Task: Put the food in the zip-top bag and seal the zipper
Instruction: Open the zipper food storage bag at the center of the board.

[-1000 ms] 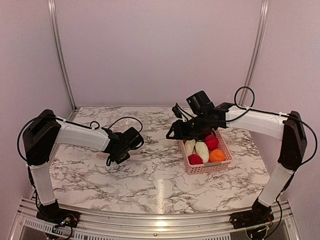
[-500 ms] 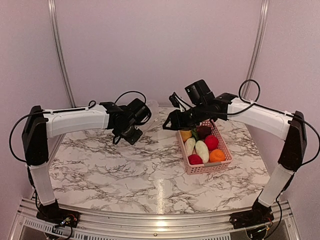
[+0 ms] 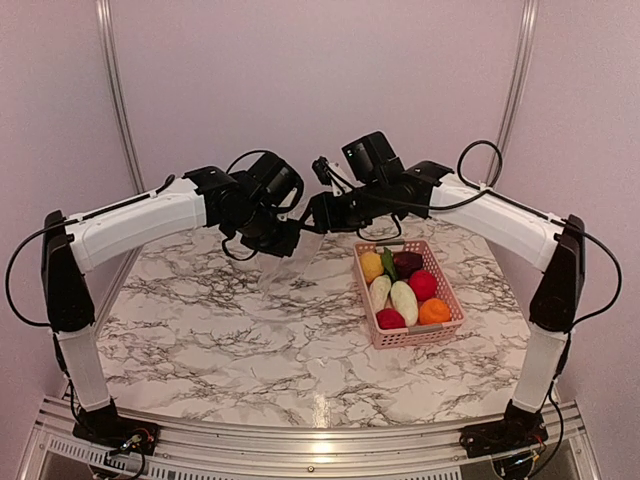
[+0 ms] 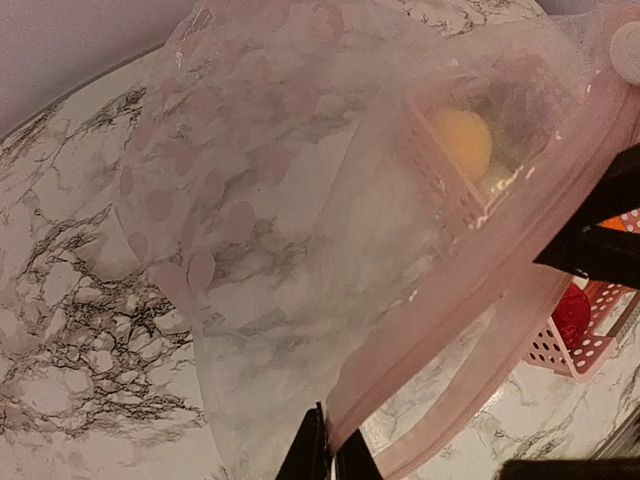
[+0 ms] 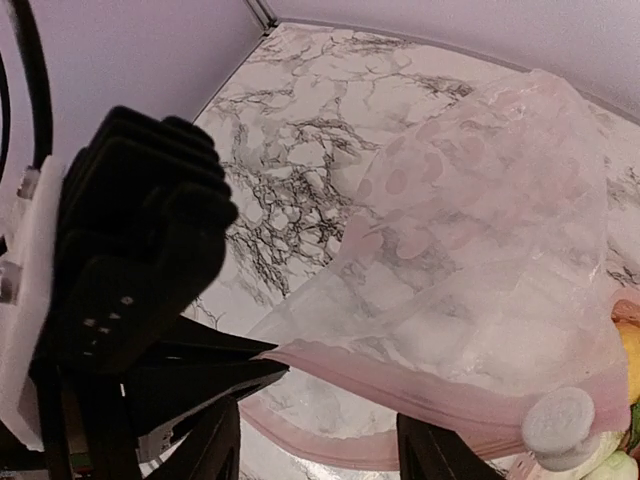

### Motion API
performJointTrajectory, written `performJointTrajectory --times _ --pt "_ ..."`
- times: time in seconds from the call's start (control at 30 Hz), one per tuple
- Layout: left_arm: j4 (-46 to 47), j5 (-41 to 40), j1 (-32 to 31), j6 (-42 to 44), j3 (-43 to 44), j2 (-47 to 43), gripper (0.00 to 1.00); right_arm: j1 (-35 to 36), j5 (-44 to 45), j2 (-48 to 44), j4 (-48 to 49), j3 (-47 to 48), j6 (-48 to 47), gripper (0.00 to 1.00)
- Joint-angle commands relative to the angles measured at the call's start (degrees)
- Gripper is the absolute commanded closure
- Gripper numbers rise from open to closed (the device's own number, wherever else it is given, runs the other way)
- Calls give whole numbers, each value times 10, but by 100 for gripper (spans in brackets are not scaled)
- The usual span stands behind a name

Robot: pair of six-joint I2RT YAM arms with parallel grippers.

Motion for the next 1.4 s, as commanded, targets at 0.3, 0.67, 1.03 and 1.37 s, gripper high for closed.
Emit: performJointTrajectory --times 0.3,0.67,1.03,1.37 --pt "-13 31 5 -45 29 -35 95 -3 11 -43 21 24 9 47" --pt "0 22 14 -88 32 -51 97 -36 40 -35 -68 2 76 46" --pt "26 28 13 -108 23 -77 98 -53 -23 45 -24 38 134 46" --pt "21 10 13 -108 -17 -85 98 -54 -96 94 59 44 187 68"
